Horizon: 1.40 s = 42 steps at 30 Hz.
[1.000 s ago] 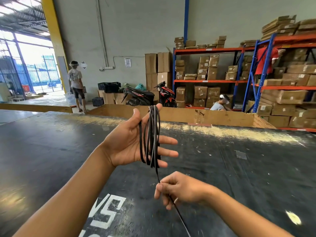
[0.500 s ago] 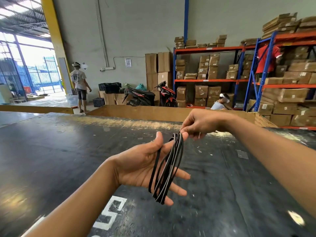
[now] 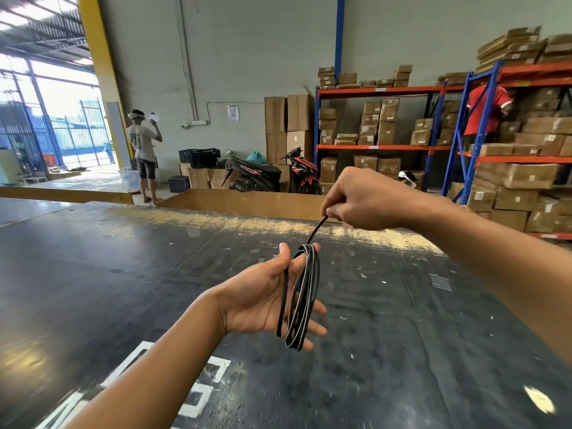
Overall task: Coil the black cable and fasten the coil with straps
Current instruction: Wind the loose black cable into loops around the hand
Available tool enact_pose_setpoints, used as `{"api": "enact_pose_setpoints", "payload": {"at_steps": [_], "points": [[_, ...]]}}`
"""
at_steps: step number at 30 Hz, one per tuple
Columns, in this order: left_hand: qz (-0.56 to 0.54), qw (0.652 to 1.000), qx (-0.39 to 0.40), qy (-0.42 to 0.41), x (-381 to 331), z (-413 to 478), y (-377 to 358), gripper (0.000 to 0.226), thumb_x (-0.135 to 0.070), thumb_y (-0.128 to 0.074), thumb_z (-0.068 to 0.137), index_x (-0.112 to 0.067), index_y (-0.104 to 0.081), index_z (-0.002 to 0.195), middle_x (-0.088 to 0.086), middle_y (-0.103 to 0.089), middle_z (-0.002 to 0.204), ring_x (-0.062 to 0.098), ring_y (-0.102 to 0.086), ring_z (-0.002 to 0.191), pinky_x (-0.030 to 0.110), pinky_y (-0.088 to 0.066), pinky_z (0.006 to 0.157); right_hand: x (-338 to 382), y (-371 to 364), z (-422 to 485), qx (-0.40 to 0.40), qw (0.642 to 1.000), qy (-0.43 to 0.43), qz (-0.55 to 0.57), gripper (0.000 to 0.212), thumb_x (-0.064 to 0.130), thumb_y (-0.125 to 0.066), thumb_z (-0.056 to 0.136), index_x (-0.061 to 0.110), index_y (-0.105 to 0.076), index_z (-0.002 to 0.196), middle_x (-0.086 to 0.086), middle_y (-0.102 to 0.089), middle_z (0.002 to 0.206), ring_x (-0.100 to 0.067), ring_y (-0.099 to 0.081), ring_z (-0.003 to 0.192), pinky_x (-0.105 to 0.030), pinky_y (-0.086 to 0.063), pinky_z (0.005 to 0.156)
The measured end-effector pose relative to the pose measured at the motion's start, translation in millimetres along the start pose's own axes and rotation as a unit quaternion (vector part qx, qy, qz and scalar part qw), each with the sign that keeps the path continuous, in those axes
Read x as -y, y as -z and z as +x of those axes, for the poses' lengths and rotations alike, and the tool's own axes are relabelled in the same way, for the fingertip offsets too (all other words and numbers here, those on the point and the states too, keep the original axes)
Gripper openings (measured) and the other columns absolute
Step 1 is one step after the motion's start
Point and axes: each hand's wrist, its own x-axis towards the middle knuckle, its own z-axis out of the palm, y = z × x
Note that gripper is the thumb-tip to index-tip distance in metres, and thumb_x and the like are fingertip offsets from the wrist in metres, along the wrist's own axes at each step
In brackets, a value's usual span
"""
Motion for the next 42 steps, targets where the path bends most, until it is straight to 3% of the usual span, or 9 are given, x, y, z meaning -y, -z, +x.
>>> {"api": "enact_pose_setpoints", "payload": {"at_steps": [3,11,13,21,27,31,34,37,42], "points": [[-0.024,0.999,-0.032,-0.027,-2,2,7,0.056,-0.07,-0.026,0.087,-0.049,-0.053,0.132,0.038,-0.042,0.131,0.056,-0.055,0.113,0.073,-0.038,0.094,12,-7,-10,-0.032,0.999,0.007,0.006,0.012,0.011,-0.067,0.087,0.011,-0.079,0.088,0.007,-0.072,0.075,-0.005,-0.066,0.069,-0.017,-0.053,0.059],[-0.071,0.987,-0.101,-0.105,-16,10,14,0.075,-0.069,-0.018,0.093,-0.02,-0.044,0.143,0.042,-0.051,0.118,0.055,-0.055,0.109,0.071,-0.044,0.088,26,-53,-27,-0.17,0.984,-0.008,0.061,0.008,0.018,-0.073,0.083,0.013,-0.078,0.079,0.002,-0.073,0.07,-0.008,-0.066,0.062,-0.022,-0.056,0.055],[-0.077,0.984,-0.104,-0.119,-21,13,11,0.076,-0.069,-0.017,0.093,-0.016,-0.055,0.134,0.044,-0.045,0.135,0.05,-0.058,0.104,0.07,-0.045,0.085,26,-64,-29,-0.184,0.978,-0.011,0.095,0.006,0.017,-0.074,0.083,0.013,-0.077,0.083,0.002,-0.073,0.072,-0.008,-0.066,0.063,-0.021,-0.054,0.055],[-0.089,0.979,-0.102,-0.154,-25,20,6,0.084,-0.068,-0.012,0.094,-0.015,-0.076,0.108,0.02,-0.067,0.127,0.043,-0.056,0.116,0.069,-0.038,0.097,27,-85,-40,-0.252,0.947,-0.053,0.193,0.005,0.02,-0.072,0.083,0.015,-0.073,0.082,0.004,-0.073,0.071,-0.008,-0.068,0.064,-0.037,-0.059,0.064],[-0.132,0.971,-0.091,-0.176,-26,24,4,0.078,-0.065,-0.015,0.095,-0.014,-0.073,0.105,0.018,-0.076,0.1,0.032,-0.075,0.088,0.053,-0.062,0.071,31,-94,-49,-0.279,0.941,-0.051,0.185,0.01,0.015,-0.067,0.085,0.017,-0.076,0.088,0.006,-0.075,0.079,-0.009,-0.068,0.071,-0.036,-0.059,0.07],[-0.149,0.97,-0.073,-0.18,-28,25,3,0.077,-0.066,-0.016,0.095,-0.015,-0.074,0.101,0.021,-0.075,0.1,0.036,-0.073,0.094,0.055,-0.061,0.077,32,-100,-52,-0.32,0.923,-0.068,0.204,0.004,0.02,-0.07,0.085,0.018,-0.071,0.082,0.01,-0.07,0.071,-0.005,-0.065,0.065,-0.035,-0.058,0.064],[-0.141,0.971,-0.076,-0.177,-29,25,3,0.08,-0.066,-0.016,0.095,-0.018,-0.078,0.08,0.011,-0.075,0.086,0.027,-0.074,0.084,0.051,-0.06,0.081,32,-103,-54,-0.331,0.918,-0.063,0.209,0.006,0.02,-0.07,0.087,0.016,-0.075,0.085,0.006,-0.073,0.076,-0.008,-0.067,0.068,-0.037,-0.058,0.067],[-0.142,0.971,-0.083,-0.176,-30,24,3,0.077,-0.065,-0.017,0.095,-0.019,-0.073,0.068,0.005,-0.071,0.075,0.022,-0.072,0.071,0.047,-0.062,0.069,35,-108,-59,-0.336,0.92,-0.047,0.196,0.011,0.013,-0.067,0.088,0.014,-0.077,0.094,0.001,-0.075,0.086,-0.012,-0.068,0.077,-0.039,-0.059,0.073],[-0.143,0.971,-0.066,-0.181,-33,22,3,0.076,-0.065,-0.012,0.095,-0.021,-0.073,0.087,0.009,-0.075,0.075,0.026,-0.075,0.074,0.045,-0.062,0.067,36,-110,-60,-0.337,0.921,-0.055,0.188,0.017,0.013,-0.069,0.087,0.015,-0.077,0.101,0.0,-0.071,0.087,-0.008,-0.064,0.074,-0.034,-0.058,0.072]]}}
